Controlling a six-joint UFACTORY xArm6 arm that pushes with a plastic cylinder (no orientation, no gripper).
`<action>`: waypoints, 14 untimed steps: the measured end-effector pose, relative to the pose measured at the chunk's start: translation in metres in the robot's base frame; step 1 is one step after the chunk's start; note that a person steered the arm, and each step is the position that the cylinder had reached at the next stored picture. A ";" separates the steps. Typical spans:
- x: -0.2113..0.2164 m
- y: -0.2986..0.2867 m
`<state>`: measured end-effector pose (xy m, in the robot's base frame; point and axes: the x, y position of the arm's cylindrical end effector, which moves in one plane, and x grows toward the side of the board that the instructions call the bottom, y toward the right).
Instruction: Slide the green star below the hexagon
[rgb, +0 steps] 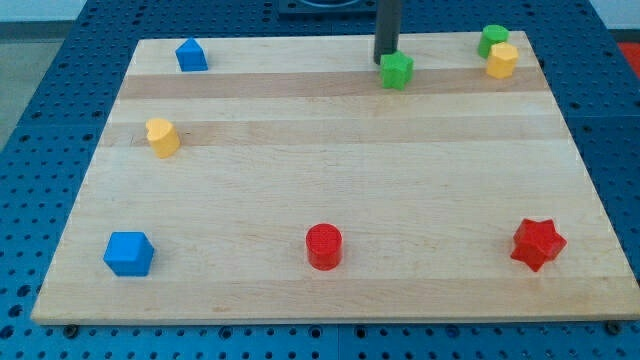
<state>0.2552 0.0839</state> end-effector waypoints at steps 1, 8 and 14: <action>0.018 0.005; 0.133 -0.004; 0.116 0.103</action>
<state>0.3712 0.1873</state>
